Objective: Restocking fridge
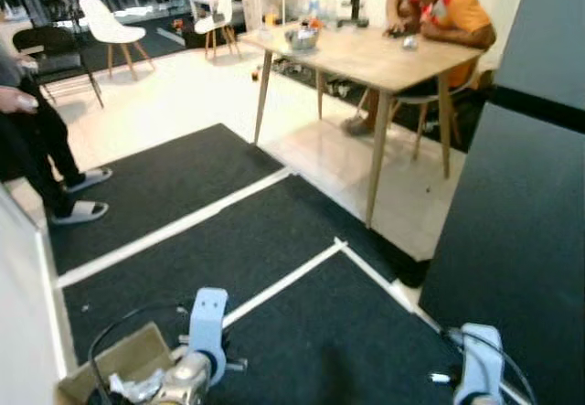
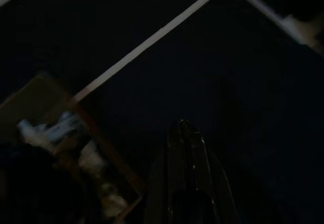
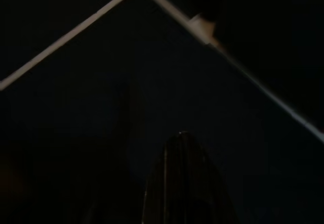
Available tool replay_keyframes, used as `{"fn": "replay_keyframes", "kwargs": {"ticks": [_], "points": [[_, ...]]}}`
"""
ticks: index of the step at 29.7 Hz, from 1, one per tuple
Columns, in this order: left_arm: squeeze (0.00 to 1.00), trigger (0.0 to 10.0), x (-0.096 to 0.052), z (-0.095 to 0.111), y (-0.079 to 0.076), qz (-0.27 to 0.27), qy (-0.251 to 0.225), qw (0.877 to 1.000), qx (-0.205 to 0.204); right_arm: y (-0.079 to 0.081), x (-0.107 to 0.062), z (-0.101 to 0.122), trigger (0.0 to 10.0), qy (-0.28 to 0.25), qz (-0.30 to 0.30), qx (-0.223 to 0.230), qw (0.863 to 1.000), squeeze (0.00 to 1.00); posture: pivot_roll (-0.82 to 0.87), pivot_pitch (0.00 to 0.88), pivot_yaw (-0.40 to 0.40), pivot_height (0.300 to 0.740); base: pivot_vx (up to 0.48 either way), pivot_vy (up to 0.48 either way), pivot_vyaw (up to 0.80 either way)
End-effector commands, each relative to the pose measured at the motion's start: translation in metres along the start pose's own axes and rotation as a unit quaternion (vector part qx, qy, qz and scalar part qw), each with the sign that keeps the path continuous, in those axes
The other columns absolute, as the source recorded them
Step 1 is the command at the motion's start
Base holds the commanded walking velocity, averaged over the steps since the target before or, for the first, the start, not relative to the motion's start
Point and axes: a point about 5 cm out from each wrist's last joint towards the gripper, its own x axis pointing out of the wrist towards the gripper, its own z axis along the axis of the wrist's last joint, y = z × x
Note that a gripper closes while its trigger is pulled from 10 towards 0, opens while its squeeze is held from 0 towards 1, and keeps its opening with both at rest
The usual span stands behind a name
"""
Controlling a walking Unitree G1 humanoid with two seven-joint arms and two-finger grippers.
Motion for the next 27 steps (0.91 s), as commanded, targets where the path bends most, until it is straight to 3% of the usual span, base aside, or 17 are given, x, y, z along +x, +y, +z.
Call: {"fn": "replay_keyframes", "kwargs": {"ticks": [1,27], "points": [[0.0,10.0,0.0008,0.0012,-0.0028,-0.005,-0.004,1.0,-0.001,-0.0043,-0.0013,-0.0054,10.0,0.01,-0.008,0.002,1.0,0.0,-0.06,0.0,0.034,0.74,0.39,0.0,0.0],[0.0,10.0,0.0017,0.0027,-0.0043,-0.017,0.0,1.0,0.003,-0.0057,-0.0011,-0.0046,10.0,0.012,-0.012,0.01,1.0,0.0,-0.07,0.0,0.036,0.74,0.395,0.0,0.0]]}}
